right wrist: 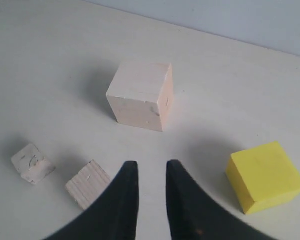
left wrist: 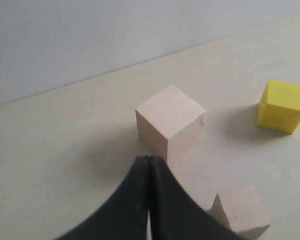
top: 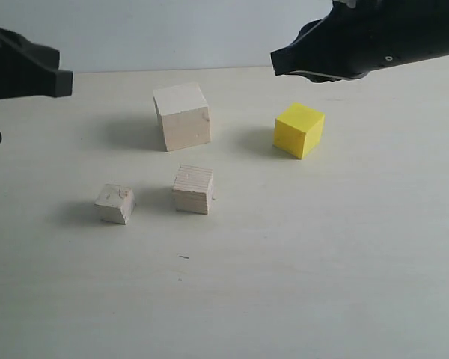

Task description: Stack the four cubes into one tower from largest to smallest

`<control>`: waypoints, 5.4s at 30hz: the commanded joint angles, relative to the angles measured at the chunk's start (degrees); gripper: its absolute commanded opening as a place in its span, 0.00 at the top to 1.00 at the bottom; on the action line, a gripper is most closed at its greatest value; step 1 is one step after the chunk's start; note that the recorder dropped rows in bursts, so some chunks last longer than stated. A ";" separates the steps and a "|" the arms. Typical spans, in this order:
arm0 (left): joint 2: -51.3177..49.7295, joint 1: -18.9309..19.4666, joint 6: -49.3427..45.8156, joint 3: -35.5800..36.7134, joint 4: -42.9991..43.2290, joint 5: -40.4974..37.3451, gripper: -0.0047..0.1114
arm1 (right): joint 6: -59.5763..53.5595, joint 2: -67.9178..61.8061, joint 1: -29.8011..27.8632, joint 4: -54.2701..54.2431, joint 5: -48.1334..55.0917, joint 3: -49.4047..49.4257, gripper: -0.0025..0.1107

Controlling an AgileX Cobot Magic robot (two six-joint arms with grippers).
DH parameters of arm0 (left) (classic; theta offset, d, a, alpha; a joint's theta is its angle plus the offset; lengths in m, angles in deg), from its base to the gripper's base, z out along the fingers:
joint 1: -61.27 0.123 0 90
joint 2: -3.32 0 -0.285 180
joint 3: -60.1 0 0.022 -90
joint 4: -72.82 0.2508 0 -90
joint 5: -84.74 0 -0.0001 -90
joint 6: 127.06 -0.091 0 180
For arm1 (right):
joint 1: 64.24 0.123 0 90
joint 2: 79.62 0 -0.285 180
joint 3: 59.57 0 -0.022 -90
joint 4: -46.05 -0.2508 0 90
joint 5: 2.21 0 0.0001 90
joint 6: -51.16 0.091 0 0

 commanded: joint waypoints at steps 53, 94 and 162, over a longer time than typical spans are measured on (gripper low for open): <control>-41.68 -14.14 3.69 -32.42 -9.98 -20.50 0.37 | 15.64 1.42 -0.14 15.75 4.22 -0.33 0.79; -50.28 -13.92 -3.62 -34.60 -24.04 -24.83 0.96 | 15.64 1.42 -0.14 16.12 5.23 -0.33 0.79; -72.42 2.58 -8.35 -84.69 -19.79 -37.93 0.96 | 15.64 1.32 -0.14 17.65 10.42 -0.33 0.79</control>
